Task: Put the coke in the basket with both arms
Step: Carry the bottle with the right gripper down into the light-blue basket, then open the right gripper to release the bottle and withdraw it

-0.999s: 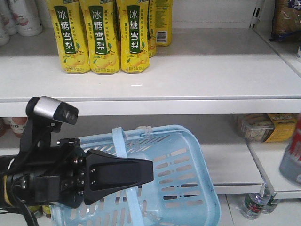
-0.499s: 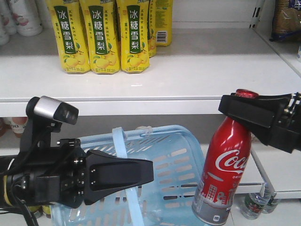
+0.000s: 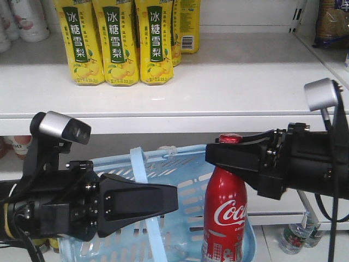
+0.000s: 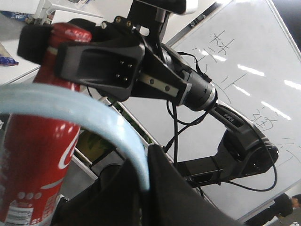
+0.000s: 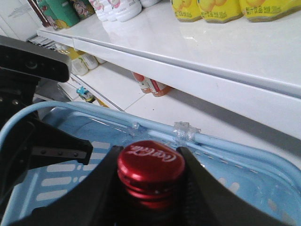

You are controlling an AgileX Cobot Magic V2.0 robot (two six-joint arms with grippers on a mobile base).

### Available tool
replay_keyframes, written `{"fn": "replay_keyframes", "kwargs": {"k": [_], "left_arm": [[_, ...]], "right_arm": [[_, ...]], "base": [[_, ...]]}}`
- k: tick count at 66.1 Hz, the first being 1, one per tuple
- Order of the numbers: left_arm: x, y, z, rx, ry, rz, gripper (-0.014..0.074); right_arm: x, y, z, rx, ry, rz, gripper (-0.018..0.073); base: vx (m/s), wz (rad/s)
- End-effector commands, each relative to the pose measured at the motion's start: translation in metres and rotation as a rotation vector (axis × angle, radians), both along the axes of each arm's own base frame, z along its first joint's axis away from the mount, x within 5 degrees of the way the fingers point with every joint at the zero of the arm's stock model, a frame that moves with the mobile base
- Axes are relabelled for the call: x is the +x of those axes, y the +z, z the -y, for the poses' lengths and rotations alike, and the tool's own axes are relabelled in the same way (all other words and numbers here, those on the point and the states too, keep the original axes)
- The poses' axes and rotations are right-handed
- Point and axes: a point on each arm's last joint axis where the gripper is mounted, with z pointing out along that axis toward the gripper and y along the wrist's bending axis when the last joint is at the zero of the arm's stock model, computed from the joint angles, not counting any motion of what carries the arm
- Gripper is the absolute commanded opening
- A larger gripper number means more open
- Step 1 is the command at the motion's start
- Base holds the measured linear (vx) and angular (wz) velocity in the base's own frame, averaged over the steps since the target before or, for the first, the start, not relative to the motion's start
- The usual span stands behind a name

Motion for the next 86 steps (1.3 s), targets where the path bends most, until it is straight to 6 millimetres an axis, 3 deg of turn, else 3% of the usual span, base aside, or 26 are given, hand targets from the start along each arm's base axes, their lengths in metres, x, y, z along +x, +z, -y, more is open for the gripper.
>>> {"fn": "replay_keyframes", "kwargs": {"k": [1, 11, 27, 38, 48, 65, 72, 79, 86], "left_arm": [[-0.015, 0.028, -0.004, -0.205, -0.137, 0.057, -0.0007], [-0.015, 0.028, -0.004, -0.205, -0.137, 0.057, -0.0007], [-0.015, 0.028, -0.004, -0.205, -0.137, 0.057, -0.0006], [-0.015, 0.028, -0.004, -0.205, -0.137, 0.057, -0.0006], [-0.015, 0.028, -0.004, -0.205, -0.137, 0.057, -0.0006], [-0.015, 0.028, -0.004, -0.205, -0.137, 0.057, -0.0006], [-0.015, 0.028, -0.004, -0.205, -0.137, 0.057, -0.0006], [-0.015, 0.028, -0.004, -0.205, -0.137, 0.057, -0.0006], [-0.015, 0.028, -0.004, -0.205, -0.137, 0.057, -0.0006]], "right_arm": [[0.006, 0.016, -0.003, 0.059, -0.109, 0.051, -0.0005], [0.012, 0.012, -0.006, 0.004, -0.183, 0.073, -0.0005], [0.020, -0.006, -0.021, -0.051, -0.112, 0.046, 0.0000], [0.026, -0.016, -0.026, -0.083, -0.094, 0.036, 0.0052], [0.027, -0.016, -0.026, -0.094, -0.099, 0.049, 0.0161], [0.027, -0.016, -0.026, -0.106, -0.092, 0.071, 0.0479], [0.025, -0.015, -0.026, -0.100, -0.086, 0.075, 0.0556], [0.019, -0.006, -0.024, -0.085, -0.089, 0.101, 0.0547], [0.008, 0.007, -0.019, -0.068, -0.090, 0.158, 0.0459]], "base": [[0.00, 0.00], [0.00, 0.00], [0.00, 0.00], [0.00, 0.00], [0.00, 0.00], [0.00, 0.00], [0.00, 0.00], [0.00, 0.00], [0.00, 0.00]]}}
